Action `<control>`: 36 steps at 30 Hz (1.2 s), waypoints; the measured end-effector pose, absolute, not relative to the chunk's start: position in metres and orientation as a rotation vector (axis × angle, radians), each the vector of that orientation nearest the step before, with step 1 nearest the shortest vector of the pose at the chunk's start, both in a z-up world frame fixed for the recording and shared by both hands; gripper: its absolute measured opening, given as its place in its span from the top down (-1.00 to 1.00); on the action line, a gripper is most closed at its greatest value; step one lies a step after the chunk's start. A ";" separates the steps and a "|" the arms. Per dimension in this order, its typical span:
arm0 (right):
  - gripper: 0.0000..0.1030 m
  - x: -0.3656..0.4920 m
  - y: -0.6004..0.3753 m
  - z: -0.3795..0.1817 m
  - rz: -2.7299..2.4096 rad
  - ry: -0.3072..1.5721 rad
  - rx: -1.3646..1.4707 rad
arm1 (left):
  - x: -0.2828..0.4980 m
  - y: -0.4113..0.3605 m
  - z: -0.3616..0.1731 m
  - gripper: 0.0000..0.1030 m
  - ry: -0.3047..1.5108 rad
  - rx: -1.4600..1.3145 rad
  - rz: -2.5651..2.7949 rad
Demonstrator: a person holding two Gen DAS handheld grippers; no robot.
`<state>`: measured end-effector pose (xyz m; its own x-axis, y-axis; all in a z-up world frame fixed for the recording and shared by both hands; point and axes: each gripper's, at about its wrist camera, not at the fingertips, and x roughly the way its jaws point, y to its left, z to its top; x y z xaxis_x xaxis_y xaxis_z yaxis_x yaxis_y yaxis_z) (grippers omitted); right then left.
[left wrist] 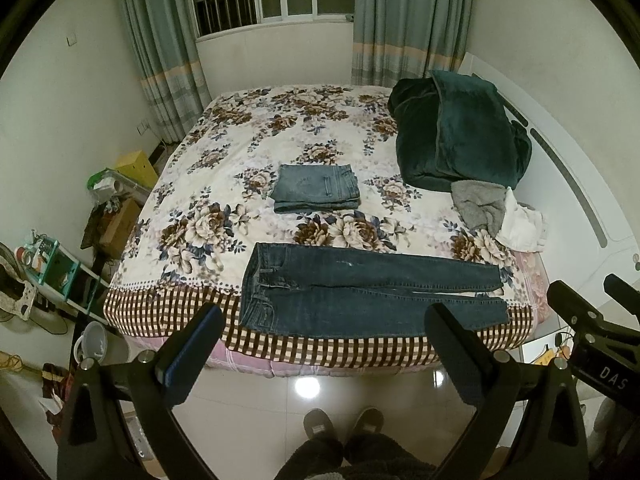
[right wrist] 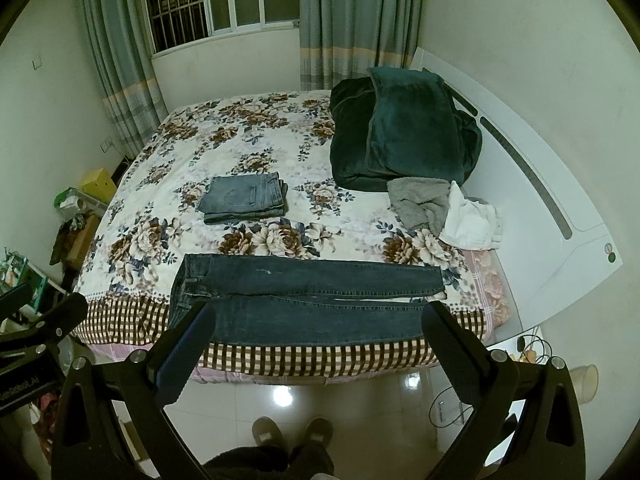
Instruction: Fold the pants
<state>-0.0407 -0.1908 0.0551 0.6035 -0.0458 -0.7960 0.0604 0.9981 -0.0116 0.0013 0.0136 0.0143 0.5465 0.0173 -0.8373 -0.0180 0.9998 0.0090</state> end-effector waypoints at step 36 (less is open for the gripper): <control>-1.00 0.072 -0.261 -0.035 -0.131 1.002 0.081 | 0.108 -0.009 -0.060 -1.00 0.997 -0.016 0.233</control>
<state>0.0720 -0.2606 -0.0350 0.5314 -0.0721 -0.8441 0.1467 0.9892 0.0078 0.1085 -0.0090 -0.0598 0.5204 0.1875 -0.8331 -0.2020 0.9749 0.0933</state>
